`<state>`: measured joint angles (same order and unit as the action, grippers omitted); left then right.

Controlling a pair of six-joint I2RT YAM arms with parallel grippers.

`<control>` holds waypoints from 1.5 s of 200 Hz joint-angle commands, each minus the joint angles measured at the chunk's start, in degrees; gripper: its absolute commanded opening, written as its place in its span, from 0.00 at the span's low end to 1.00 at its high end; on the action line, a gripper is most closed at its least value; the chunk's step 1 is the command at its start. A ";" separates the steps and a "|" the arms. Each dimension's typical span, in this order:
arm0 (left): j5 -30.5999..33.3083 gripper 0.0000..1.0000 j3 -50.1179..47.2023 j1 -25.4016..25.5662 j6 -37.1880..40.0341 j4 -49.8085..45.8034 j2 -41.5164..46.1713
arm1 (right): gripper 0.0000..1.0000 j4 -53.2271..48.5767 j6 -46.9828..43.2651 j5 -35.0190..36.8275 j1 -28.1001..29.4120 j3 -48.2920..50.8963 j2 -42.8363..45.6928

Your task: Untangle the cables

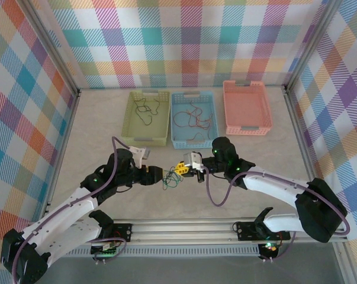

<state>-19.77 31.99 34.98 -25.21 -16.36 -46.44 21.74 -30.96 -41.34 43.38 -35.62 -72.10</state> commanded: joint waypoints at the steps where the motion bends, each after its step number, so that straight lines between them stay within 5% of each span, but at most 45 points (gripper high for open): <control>1: -3.70 0.59 -1.52 -0.22 0.61 4.49 1.88 | 0.00 -0.20 -1.47 -4.41 -0.48 0.08 1.68; 77: -6.87 0.54 -3.46 0.52 -1.61 9.46 0.89 | 0.00 -0.44 -0.77 -5.86 -0.48 -0.07 2.09; 131: -7.91 0.40 -5.16 0.87 -3.14 11.79 1.29 | 0.00 -0.29 -0.53 -5.24 -0.57 -0.09 2.05; 234: -10.21 0.40 -6.32 2.28 -3.91 14.61 -0.09 | 0.00 -0.01 0.02 -5.24 -0.70 0.00 1.88; 274: -9.17 0.27 -6.24 2.34 -3.79 13.68 0.75 | 0.00 -0.07 0.11 -4.80 -0.85 0.09 1.72; 300: -8.06 0.07 -5.99 2.37 -3.80 12.63 1.37 | 0.00 0.12 0.69 -3.80 -0.92 0.13 1.86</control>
<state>-28.38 26.37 36.84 -29.17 -4.16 -46.39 21.39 -30.85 -44.40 42.70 -35.62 -71.18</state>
